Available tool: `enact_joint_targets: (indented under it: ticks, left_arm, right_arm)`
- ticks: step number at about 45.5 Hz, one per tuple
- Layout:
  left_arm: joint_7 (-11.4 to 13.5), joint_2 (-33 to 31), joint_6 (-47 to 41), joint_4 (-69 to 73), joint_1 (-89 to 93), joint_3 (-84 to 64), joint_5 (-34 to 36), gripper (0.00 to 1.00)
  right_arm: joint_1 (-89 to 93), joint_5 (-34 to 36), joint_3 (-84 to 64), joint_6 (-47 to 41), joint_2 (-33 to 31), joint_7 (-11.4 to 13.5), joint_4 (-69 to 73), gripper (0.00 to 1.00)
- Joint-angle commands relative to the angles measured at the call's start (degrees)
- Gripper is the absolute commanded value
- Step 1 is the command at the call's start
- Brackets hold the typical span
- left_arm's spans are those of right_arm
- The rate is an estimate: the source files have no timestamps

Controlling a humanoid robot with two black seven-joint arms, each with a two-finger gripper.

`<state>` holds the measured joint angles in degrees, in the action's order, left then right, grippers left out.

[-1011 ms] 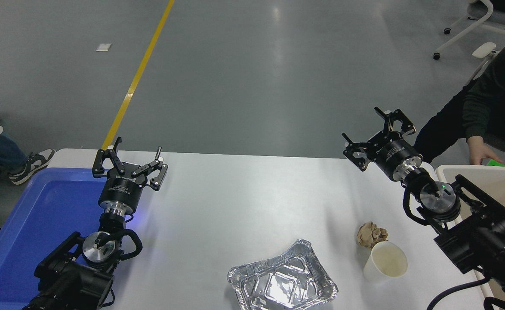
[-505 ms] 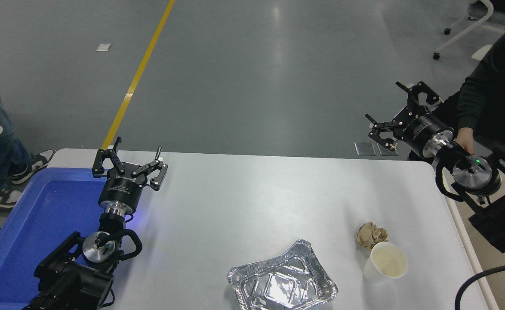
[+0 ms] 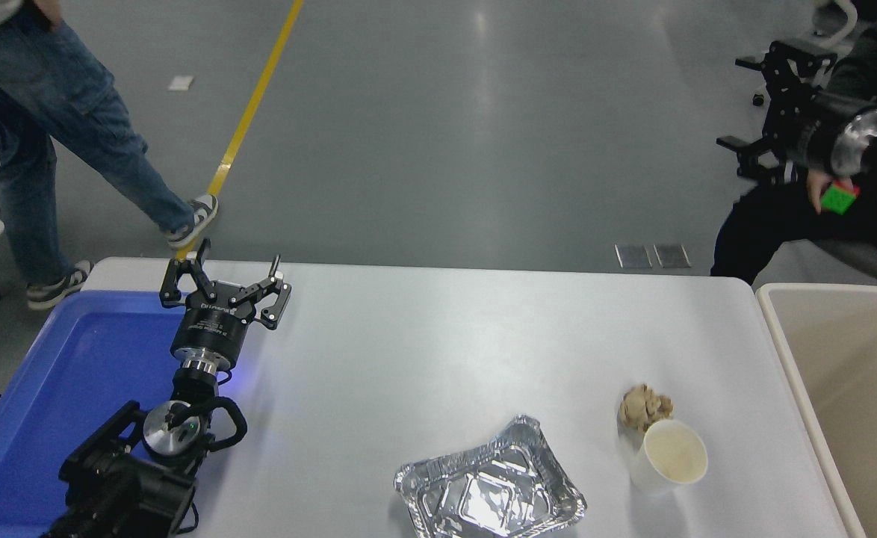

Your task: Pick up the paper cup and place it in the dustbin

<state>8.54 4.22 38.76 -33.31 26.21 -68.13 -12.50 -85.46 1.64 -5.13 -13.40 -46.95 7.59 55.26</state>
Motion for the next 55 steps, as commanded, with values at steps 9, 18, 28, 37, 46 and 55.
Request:
enact_joint_targets:
  ticks: [9, 18, 28, 37, 46, 55]
  left_arm:
    - [0.0, 0.0, 0.0, 0.0, 0.0, 0.0, 0.0, 0.99]
    - [0.0, 0.0, 0.0, 0.0, 0.0, -0.1, 0.0, 0.99]
    - [0.0, 0.0, -0.1, 0.0, 0.0, -0.2, -0.1, 0.99]
    - [0.0, 0.0, 0.0, 0.0, 0.0, -0.2, -0.1, 0.99]
    - [0.0, 0.0, 0.0, 0.1, 0.0, -0.2, 0.0, 0.99]
    - [0.0, 0.0, 0.0, 0.0, 0.0, -0.1, 0.0, 0.99]
  right_arm:
    - [-36.4, -4.8, -42.7, -5.0, -2.2, -0.3, 25.2, 1.0]
    - [-48.9, -17.1, -56.8, -9.4, 0.0, -0.4, 36.1, 1.0]
    - [-53.3, -23.7, -60.4, -19.1, 0.9, -0.4, 42.6, 1.0]
    - [-53.5, -25.0, -63.1, -22.7, 3.8, -0.5, 43.4, 1.0]
    - [-52.8, -28.5, -63.3, -25.0, 6.8, -0.5, 43.4, 1.0]
    - [-50.1, -30.7, -64.0, -25.6, 7.1, -0.5, 43.4, 1.0]
